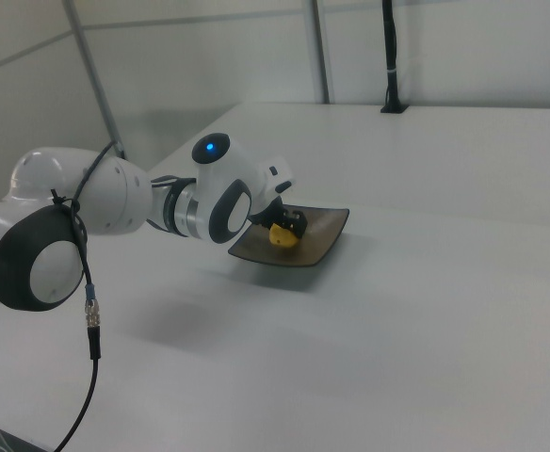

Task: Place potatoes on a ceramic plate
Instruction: 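Lower the potato onto the plate and open the gripper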

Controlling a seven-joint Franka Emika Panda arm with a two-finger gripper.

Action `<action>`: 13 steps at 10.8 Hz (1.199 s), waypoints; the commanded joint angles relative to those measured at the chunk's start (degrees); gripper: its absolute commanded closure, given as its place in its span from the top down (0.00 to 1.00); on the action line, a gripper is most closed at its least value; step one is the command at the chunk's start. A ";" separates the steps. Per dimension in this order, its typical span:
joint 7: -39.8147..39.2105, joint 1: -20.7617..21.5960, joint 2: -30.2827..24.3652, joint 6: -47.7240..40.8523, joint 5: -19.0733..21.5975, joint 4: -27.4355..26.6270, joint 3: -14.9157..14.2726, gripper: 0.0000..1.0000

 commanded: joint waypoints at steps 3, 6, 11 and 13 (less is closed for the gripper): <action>0.14 -0.41 -0.19 1.25 -0.91 -0.60 -0.82 1.00; 0.75 0.02 -2.28 0.47 -0.83 -1.04 -1.17 1.00; 0.67 -0.42 -13.96 -18.03 -0.65 -0.96 -3.02 1.00; 0.75 -0.51 -20.54 -30.68 -0.13 -0.96 -3.11 1.00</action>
